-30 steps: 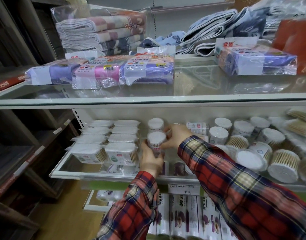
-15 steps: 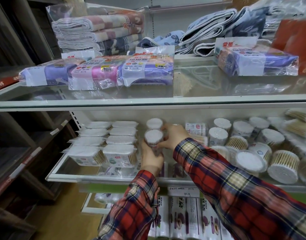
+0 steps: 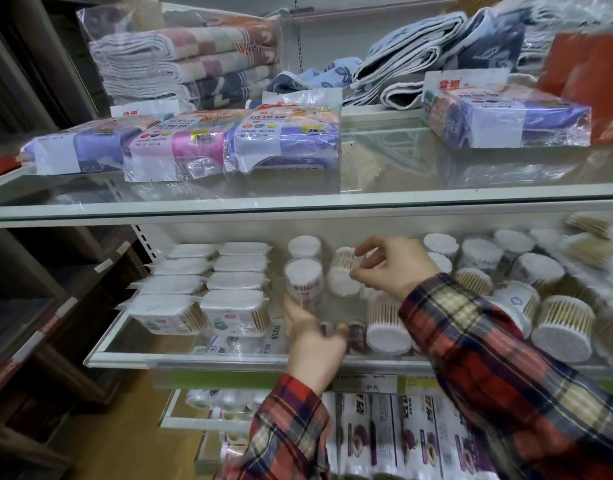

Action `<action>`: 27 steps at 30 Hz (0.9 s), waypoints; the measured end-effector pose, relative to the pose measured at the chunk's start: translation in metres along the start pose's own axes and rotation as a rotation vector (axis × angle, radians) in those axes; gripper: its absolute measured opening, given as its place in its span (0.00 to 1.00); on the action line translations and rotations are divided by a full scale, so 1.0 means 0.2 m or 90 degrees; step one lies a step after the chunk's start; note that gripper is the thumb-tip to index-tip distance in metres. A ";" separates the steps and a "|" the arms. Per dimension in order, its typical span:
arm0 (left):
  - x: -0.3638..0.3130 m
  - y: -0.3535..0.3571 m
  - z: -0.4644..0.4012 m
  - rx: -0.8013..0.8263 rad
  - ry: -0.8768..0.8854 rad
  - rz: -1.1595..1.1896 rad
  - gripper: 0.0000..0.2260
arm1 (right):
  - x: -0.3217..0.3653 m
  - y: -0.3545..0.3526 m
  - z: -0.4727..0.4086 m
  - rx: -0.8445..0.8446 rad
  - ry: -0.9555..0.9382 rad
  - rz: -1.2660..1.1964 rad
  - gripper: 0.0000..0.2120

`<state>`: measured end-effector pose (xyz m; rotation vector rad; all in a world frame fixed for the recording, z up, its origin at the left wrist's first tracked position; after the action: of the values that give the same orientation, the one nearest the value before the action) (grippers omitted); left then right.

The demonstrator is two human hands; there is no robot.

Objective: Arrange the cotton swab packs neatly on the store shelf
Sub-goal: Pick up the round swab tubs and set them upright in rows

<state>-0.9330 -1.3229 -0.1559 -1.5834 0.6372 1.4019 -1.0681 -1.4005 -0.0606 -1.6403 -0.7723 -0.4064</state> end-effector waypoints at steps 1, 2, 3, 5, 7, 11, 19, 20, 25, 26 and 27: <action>0.01 -0.01 0.01 -0.009 -0.006 -0.001 0.48 | -0.02 -0.04 0.02 -0.017 0.009 -0.015 0.11; 0.02 -0.01 0.02 -0.005 -0.025 0.017 0.48 | -0.04 -0.08 0.05 -0.030 0.017 -0.029 0.10; 0.02 -0.02 0.03 0.004 -0.041 0.034 0.48 | -0.07 -0.11 0.07 -0.039 0.022 -0.037 0.09; 0.02 -0.03 0.08 0.036 -0.021 0.022 0.47 | -0.11 -0.17 0.11 -0.039 0.034 -0.023 0.10; 0.01 -0.02 0.14 0.072 0.032 -0.028 0.47 | -0.16 -0.21 0.15 -0.014 0.039 0.021 0.11; -0.03 0.09 0.19 0.146 0.070 -0.110 0.44 | -0.22 -0.21 0.22 0.084 0.007 0.116 0.19; -0.09 0.26 0.18 0.143 0.062 -0.212 0.42 | -0.29 -0.15 0.27 0.118 -0.039 0.188 0.33; -0.10 0.27 0.18 0.130 0.078 -0.241 0.40 | -0.30 -0.14 0.27 0.119 -0.043 0.193 0.32; -0.09 0.29 0.22 0.073 0.108 -0.220 0.35 | -0.33 -0.12 0.28 0.125 -0.066 0.231 0.29; -0.10 0.28 0.23 0.066 0.105 -0.201 0.35 | -0.33 -0.12 0.28 0.130 -0.070 0.227 0.28; -0.10 0.28 0.23 0.060 0.100 -0.183 0.34 | -0.34 -0.12 0.28 0.135 -0.073 0.218 0.28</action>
<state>-1.0071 -1.3121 -0.1513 -1.6465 0.5335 1.0305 -1.1411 -1.3632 -0.0985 -1.5658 -0.5816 0.0128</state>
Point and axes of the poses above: each hand's wrist, its own z-axis away from the middle knuckle, its own y-axis out of the palm, x = y × z, the point moved 2 cm from there along -z, towards the middle knuckle, and after that the axes turned 9 degrees about -x, right-handed, at the moved point
